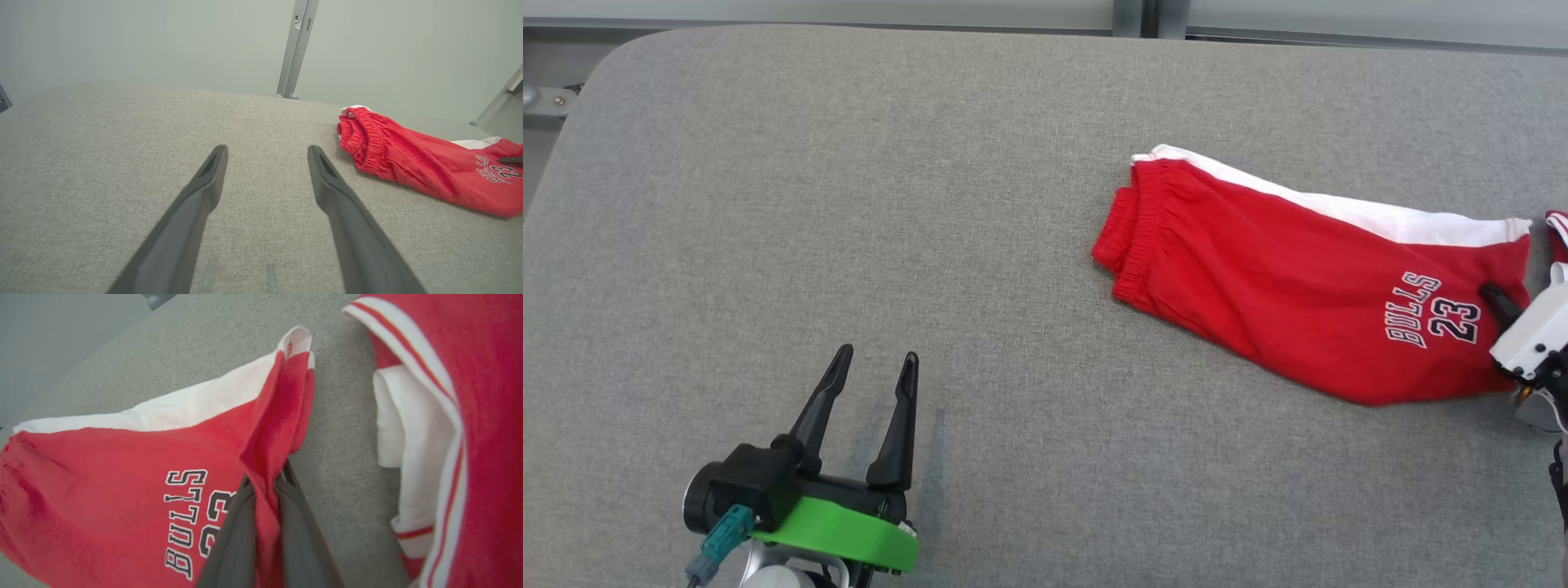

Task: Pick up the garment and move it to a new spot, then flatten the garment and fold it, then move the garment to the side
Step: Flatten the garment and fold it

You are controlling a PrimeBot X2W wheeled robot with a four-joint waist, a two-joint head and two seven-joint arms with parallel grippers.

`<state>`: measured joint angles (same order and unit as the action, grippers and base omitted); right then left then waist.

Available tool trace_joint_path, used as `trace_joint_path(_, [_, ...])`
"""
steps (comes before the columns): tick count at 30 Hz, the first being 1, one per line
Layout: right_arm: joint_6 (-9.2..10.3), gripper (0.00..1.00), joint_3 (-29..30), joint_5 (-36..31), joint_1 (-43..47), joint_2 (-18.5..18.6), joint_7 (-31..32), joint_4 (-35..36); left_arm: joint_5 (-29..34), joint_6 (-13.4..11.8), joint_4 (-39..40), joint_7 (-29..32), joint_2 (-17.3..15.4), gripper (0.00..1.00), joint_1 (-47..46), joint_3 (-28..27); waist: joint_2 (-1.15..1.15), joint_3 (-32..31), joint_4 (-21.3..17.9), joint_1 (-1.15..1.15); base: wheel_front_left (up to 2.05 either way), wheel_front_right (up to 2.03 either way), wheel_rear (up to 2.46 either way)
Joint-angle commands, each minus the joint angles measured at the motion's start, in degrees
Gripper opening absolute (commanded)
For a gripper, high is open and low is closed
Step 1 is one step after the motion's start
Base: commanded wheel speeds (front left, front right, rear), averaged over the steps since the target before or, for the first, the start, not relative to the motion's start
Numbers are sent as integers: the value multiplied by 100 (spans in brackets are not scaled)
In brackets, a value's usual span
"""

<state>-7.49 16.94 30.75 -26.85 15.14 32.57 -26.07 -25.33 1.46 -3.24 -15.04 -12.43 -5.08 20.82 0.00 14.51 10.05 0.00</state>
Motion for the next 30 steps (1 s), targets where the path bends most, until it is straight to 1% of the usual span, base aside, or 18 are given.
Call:
trace_joint_path(1, [1,0,297,-165,129,-65,-299,-129,64,38,-25,-15,-58,100,102,-48,0,-66,3,0,0,0,0])
trace_joint_path(2, [1,0,297,-165,129,-65,-299,-129,64,38,-25,-15,-58,100,102,-48,0,-66,3,0,0,0,0])
trace_joint_path(4, [1,0,513,-269,131,-112,-527,-256,70,57,-53,-15,-24,100,135,-90,0,-93,11,0,0,0,0])
trace_joint_path(7, [1,0,666,-430,-6,-149,-744,-361,93,101,-107,-15,22,100,156,-114,0,-135,16,0,0,0,0])
trace_joint_path(10, [1,0,635,-451,-198,-202,-742,-309,120,135,-169,-15,68,100,214,-112,0,-203,16,0,0,0,0])
trace_joint_path(13, [1,0,493,-339,-398,-282,-580,-46,125,155,-202,-15,142,100,234,-118,0,-260,31,0,0,0,0])
trace_joint_path(17, [1,0,161,-201,-608,-536,-170,546,144,199,-245,-15,240,100,234,-119,0,-275,62,0,0,0,0])
trace_joint_path(21, [1,0,-302,-320,-721,-919,282,1082,202,273,-300,-15,361,100,135,-78,0,-145,89,0,0,0,0])
trace_joint_path(23, [1,0,-545,-425,-741,-1070,412,1221,224,310,-342,-15,406,100,34,-59,0,-36,108,0,0,0,0])
trace_joint_path(25, [1,0,-772,-500,-725,-1167,444,1252,262,357,-396,-15,466,100,-69,-20,0,64,149,0,0,0,0])
trace_joint_path(26, [1,0,-947,-562,-739,-1203,361,1147,292,406,-468,-15,497,100,-154,1,0,128,189,0,0,0,0])
trace_joint_path(30, [1,0,-1446,-267,-810,-1221,35,684,326,463,-601,-15,529,100,-311,8,0,207,271,0,0,0,0])
